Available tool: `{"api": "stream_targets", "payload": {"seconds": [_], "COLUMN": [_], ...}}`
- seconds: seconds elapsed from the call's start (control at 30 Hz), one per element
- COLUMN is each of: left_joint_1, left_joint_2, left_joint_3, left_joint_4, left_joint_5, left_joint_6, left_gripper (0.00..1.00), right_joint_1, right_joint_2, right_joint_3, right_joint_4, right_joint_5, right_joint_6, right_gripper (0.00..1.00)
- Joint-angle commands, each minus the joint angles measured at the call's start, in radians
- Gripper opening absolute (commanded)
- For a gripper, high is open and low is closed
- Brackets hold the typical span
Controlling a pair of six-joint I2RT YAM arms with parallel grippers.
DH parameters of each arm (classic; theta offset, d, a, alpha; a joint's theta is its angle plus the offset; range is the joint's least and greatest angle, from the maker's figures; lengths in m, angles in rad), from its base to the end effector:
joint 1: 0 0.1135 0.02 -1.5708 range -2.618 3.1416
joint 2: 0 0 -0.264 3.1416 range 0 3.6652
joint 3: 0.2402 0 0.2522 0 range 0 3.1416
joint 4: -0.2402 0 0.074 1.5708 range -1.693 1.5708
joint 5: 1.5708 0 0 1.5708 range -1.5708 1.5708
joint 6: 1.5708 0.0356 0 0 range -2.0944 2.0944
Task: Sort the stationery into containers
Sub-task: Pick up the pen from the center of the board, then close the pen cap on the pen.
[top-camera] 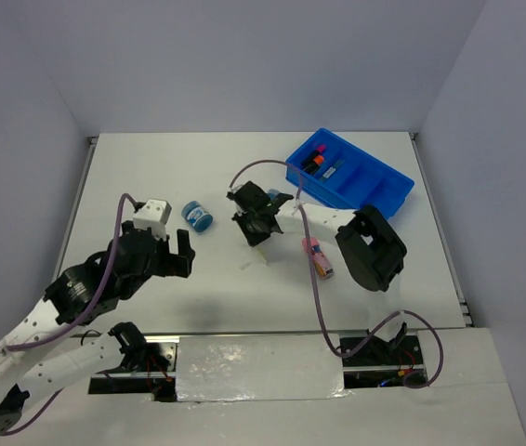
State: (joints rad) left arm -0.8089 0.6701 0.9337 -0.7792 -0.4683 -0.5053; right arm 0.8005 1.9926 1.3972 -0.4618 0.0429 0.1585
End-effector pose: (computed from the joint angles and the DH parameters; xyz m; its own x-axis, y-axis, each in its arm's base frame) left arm 0.0986 -0.0801 0.3471 -0.4791 -0.1235 -0.8690 0.1630 0.9603 -0.2264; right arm 0.2924 0.2992 0.1712 -0.7098 -0.5051 -0.4911 -0.5978 0.8006 0.0407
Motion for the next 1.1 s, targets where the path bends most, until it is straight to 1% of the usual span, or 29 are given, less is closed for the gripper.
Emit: {"api": "stream_targets", "payload": {"seconds": [0.0,0.03,0.07,0.1,0.13,0.17,0.2,0.23,0.27,0.3,0.33,0.37,0.4,0.43,0.47,0.5,0.67,0.8,1.03,1.07], "left_joint_1": [0.002,0.002,0.002,0.001,0.001,-0.001,-0.001,-0.003,-0.01,-0.016,-0.025,-0.041,-0.047,-0.059,-0.064,-0.068,-0.081,-0.081,-0.058,-0.055], "left_joint_2": [0.083,0.124,0.144,0.169,0.222,0.253,0.29,0.371,0.414,0.506,0.555,0.603,0.652,0.748,0.791,0.868,1.017,1.071,1.111,1.115], "left_joint_3": [0.048,0.044,0.03,0.022,0.011,-0.004,-0.004,-0.001,0.013,0.023,0.037,0.066,0.085,0.105,0.146,0.161,0.212,0.234,0.225,0.224], "left_joint_4": [0.032,0.049,0.105,0.138,0.171,0.24,0.265,0.28,0.3,0.334,0.349,0.362,0.377,0.376,0.373,0.373,0.396,0.382,0.399,0.403], "left_joint_5": [-0.001,0.029,0.063,0.098,0.165,0.193,0.213,0.244,0.255,0.264,0.273,0.293,0.295,0.292,0.265,0.258,0.221,0.227,0.246,0.253], "left_joint_6": [-0.044,-0.042,-0.039,-0.041,-0.036,-0.032,-0.027,-0.021,-0.013,0.007,0.02,0.037,0.057,0.062,0.06,0.062,0.108,0.139,0.178,0.182], "left_gripper": [0.99,0.99,0.99,0.99,0.99,0.99,0.99,0.99,0.99,0.99,0.99,0.99,0.97,0.93,0.89,0.82,0.73,0.65,0.62,0.59], "right_joint_1": [-0.001,-0.006,-0.018,-0.05,-0.067,-0.089,-0.14,-0.168,-0.194,-0.237,-0.256,-0.271,-0.28,-0.294,-0.294,-0.297,-0.297,-0.299,-0.3,-0.299], "right_joint_2": [-0.219,-0.269,-0.373,-0.424,-0.516,-0.558,-0.599,-0.677,-0.719,-0.767,-0.863,-0.908,-0.952,-1.021,-1.049,-1.095,-1.189,-1.209,-1.218,-1.221], "right_joint_3": [0.026,0.026,0.022,0.02,0.019,0.007,-0.001,-0.01,-0.045,-0.072,-0.099,-0.151,-0.173,-0.188,-0.213,-0.225,-0.329,-0.388,-0.441,-0.446], "right_joint_4": [0.008,0.002,-0.009,-0.044,-0.069,-0.093,-0.151,-0.179,-0.198,-0.218,-0.221,-0.221,-0.236,-0.247,-0.259,-0.271,-0.265,-0.245,-0.199,-0.195], "right_joint_5": [-0.022,0.004,0.059,0.092,0.127,0.187,0.211,0.231,0.245,0.25,0.25,0.247,0.249,0.242,0.235,0.207,0.154,0.124,0.081,0.083], "right_joint_6": [0.003,0.021,0.036,0.055,0.1,0.117,0.134,0.169,0.18,0.19,0.19,0.187,0.185,0.185,0.182,0.177,0.174,0.177,0.184,0.185], "right_gripper": [0.0,0.0,0.0,0.0,0.0,0.0,0.0,0.0,0.0,0.0,0.0,0.0,0.0,0.0,0.0,0.0,0.0,0.0,0.0,0.0]}}
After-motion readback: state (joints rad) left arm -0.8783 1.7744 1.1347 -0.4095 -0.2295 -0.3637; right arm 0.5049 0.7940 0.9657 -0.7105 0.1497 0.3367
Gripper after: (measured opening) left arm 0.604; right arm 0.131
